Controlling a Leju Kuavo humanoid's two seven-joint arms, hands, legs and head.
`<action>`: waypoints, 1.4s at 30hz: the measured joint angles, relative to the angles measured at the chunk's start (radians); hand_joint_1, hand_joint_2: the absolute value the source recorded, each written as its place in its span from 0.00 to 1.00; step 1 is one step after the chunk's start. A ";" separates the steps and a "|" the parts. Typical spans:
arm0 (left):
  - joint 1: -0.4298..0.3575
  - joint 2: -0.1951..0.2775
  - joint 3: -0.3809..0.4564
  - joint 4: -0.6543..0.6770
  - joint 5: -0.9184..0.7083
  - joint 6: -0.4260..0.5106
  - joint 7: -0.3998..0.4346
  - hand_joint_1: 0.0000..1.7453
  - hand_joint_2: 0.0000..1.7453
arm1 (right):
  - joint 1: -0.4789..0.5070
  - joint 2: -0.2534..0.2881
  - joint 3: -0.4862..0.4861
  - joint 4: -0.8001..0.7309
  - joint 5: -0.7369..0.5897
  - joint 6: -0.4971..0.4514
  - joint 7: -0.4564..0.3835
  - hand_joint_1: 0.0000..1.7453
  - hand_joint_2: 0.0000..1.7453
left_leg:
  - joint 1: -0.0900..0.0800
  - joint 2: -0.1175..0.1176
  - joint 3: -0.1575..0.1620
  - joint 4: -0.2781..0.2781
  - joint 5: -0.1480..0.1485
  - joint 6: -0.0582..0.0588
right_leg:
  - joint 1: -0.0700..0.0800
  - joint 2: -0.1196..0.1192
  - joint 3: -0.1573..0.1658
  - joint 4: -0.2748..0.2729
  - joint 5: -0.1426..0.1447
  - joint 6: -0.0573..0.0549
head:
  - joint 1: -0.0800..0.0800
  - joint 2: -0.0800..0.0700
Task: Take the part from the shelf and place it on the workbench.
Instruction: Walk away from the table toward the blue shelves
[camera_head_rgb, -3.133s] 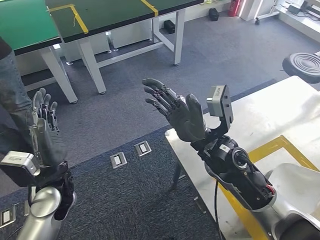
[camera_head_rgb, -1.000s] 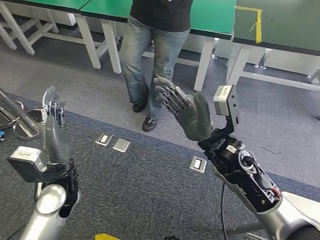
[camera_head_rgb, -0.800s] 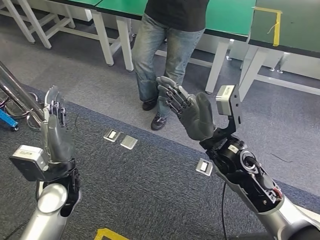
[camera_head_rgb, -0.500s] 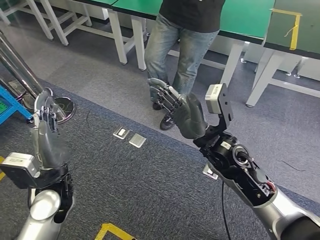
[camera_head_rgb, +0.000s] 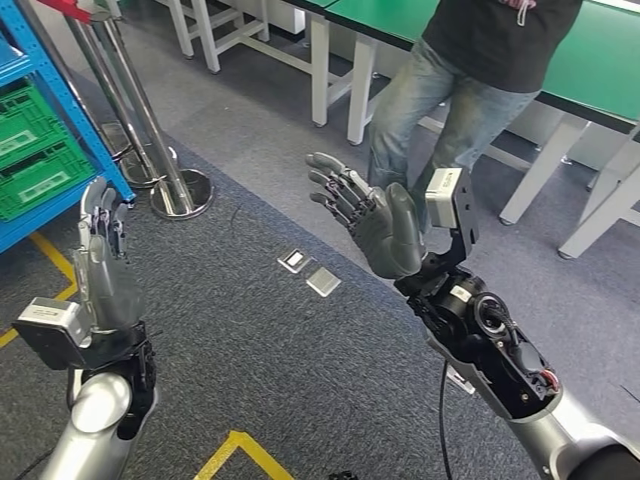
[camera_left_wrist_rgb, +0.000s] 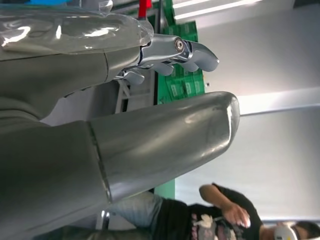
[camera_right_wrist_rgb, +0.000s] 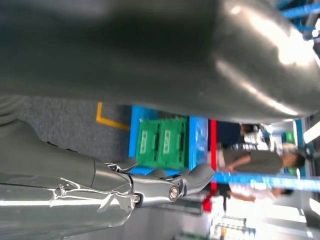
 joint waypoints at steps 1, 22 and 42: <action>0.000 0.000 0.000 -0.001 -0.002 0.002 0.003 0.00 0.00 | -0.001 0.000 0.000 0.000 -0.001 -0.001 0.003 0.00 0.00 | 0.000 -0.014 0.003 0.002 -0.002 -0.001 | 0.000 0.012 0.024 -0.068 0.047 -0.004 | 0.004 0.000; -0.006 0.007 0.002 -0.029 -0.026 0.021 0.033 0.00 0.00 | -0.035 0.010 0.002 0.014 -0.003 0.038 0.006 0.00 0.00 | -0.005 0.105 -0.020 0.004 0.007 -0.029 | 0.005 -0.116 0.156 -0.281 0.085 -0.006 | -0.040 0.000; -0.009 0.011 0.004 -0.029 -0.022 0.023 0.012 0.00 0.00 | -0.051 0.023 0.002 0.067 0.003 0.058 -0.019 0.00 0.00 | 0.001 0.040 -0.115 0.208 -0.094 -0.056 | -0.010 0.001 0.125 -0.271 0.115 -0.036 | -0.021 0.000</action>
